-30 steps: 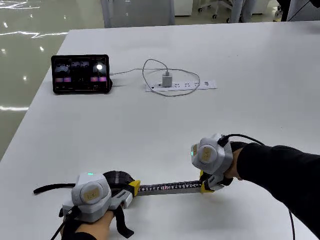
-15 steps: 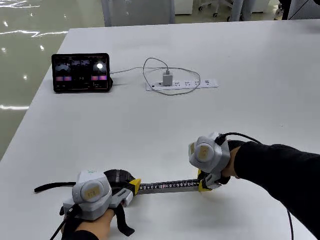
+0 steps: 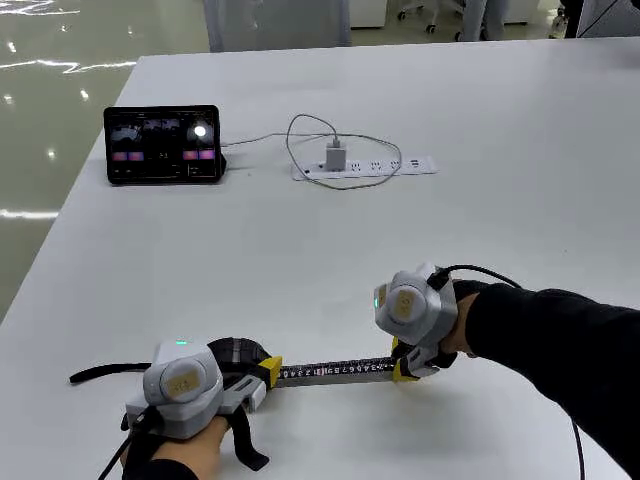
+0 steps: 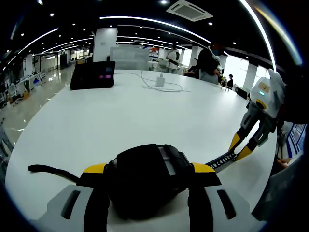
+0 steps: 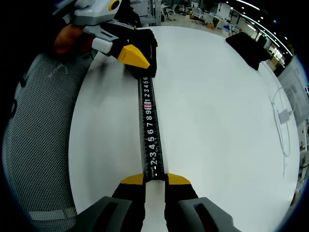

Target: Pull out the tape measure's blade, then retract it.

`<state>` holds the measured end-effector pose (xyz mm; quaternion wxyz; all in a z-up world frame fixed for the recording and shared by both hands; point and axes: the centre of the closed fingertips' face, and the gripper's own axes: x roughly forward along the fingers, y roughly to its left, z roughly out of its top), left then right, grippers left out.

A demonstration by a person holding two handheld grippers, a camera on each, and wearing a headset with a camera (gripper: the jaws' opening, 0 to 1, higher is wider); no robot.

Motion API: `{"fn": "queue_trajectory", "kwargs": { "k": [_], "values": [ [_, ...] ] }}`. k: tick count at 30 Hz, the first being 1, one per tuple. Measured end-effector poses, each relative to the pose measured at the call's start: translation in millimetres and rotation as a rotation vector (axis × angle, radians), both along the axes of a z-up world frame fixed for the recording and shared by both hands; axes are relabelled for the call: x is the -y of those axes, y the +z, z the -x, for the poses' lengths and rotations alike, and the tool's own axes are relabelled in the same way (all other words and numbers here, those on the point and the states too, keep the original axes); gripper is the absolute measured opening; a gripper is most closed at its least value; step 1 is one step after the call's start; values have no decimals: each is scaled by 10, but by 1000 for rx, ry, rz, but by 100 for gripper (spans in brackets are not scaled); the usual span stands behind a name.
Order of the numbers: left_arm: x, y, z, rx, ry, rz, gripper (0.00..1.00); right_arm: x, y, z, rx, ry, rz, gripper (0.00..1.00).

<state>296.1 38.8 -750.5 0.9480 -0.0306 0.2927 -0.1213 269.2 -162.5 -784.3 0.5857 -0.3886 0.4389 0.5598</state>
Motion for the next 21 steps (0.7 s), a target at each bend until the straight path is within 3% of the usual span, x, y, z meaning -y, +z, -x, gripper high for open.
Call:
{"fn": "queue_trajectory", "kwargs": {
  "k": [21],
  "values": [
    [8, 1, -4, 3, -9, -14, 61, -108, 5, 6, 2, 14, -11, 11]
  ]
}}
